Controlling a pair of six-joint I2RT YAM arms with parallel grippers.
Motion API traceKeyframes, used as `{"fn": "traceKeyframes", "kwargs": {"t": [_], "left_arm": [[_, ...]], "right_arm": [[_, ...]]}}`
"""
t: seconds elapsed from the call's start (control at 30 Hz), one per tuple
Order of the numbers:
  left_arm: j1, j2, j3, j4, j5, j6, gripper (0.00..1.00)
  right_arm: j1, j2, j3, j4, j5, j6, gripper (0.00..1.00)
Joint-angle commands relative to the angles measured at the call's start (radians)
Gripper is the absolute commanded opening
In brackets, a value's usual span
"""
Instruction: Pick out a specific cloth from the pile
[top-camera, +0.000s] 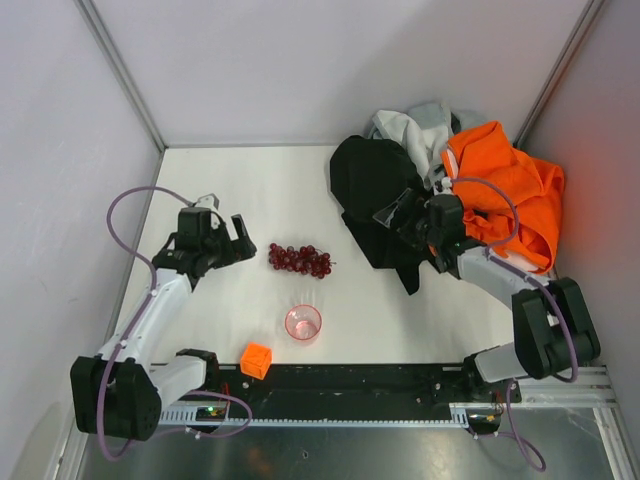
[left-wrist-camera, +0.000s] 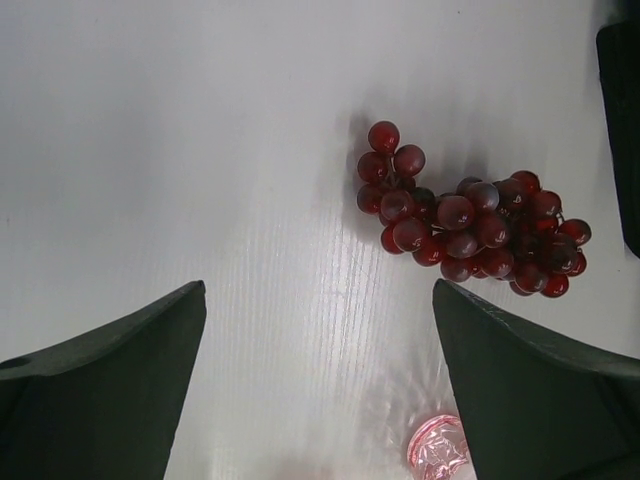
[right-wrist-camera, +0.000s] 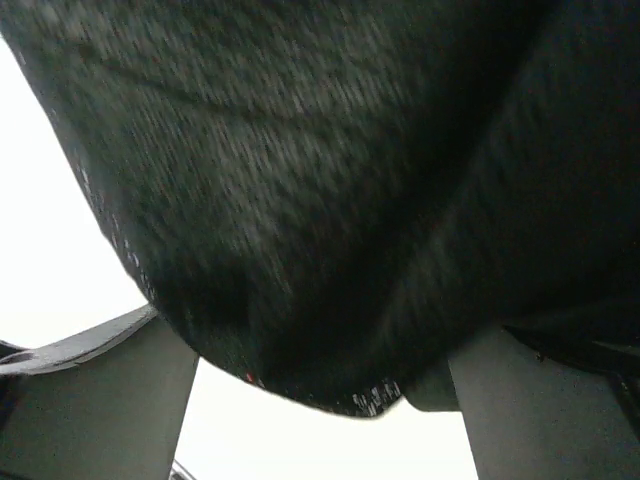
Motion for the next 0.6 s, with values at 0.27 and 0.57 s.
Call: {"fn": "traceKeyframes", "kwargs": {"t": [0.27, 0.57], "left_arm": [[0.007, 0.021, 0.047, -0.020, -0.026, 0.007, 1.00], [0.007, 0.022, 0.053, -0.025, -0.024, 0.009, 1.00]], "right_arm": [[-0.069, 0.187, 0.176, -0.018, -0.006, 0.169, 0.87], [-0.075, 0.225, 0.176, -0.015, -0.089, 0.122, 0.30]]}}
